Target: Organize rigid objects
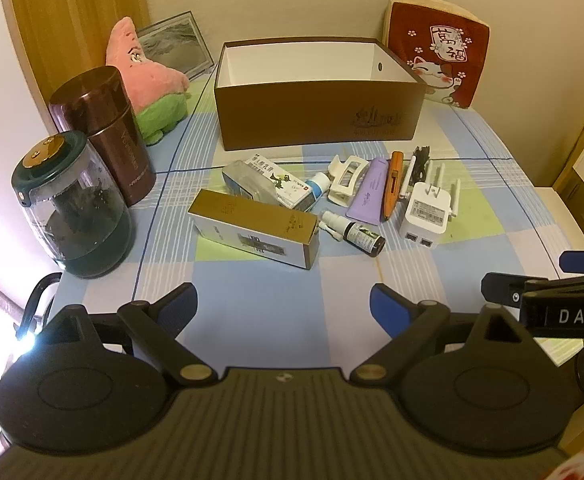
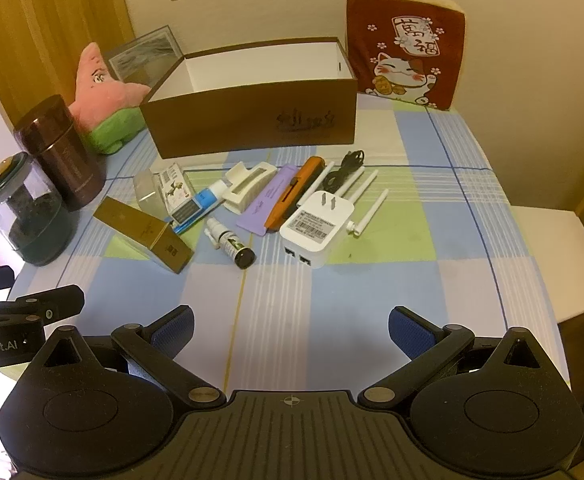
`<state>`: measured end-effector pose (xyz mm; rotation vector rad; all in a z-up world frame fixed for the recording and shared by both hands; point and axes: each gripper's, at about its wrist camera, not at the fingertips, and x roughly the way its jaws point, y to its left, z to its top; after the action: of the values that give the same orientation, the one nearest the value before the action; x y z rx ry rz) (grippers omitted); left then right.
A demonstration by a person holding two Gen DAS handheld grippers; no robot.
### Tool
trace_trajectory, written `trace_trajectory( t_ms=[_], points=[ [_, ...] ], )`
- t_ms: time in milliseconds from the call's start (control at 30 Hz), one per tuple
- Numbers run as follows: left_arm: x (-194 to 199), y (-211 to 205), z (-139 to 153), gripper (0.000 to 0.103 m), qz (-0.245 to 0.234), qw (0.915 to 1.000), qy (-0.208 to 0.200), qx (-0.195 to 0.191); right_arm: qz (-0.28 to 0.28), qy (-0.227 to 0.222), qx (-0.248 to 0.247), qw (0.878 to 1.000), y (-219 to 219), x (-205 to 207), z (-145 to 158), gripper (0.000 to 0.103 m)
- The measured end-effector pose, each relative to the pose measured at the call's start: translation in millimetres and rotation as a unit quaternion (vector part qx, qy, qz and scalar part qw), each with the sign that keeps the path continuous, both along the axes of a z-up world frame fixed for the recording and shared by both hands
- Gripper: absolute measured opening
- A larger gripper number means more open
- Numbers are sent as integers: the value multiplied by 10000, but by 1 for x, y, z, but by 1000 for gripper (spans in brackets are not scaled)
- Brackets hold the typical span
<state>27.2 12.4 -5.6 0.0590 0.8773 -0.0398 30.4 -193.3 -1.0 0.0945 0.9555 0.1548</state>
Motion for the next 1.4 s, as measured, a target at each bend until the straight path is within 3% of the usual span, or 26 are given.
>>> trace_trajectory(
  t_ms=[333,700,867,1133,1400],
  points=[
    [19,8,-6,91,-150,9999,12,6,-330,-150,216,9991,-4,7,-9,101],
    [43,27,-31,90,-251,9996,119,-107,-525,9,215,9984,5,15,-37,101],
    [55,22,-39,90,-206,9994,178,-215,-469,17,166,9988,3,21,-40,92],
    [85,4,-49,90,181,9988,256,-364,-312,153,176,9992,-14,57,-52,82],
    [116,3,-61,90,801,9947,410,-492,-191,274,306,9990,-17,105,-70,80]
  ],
)
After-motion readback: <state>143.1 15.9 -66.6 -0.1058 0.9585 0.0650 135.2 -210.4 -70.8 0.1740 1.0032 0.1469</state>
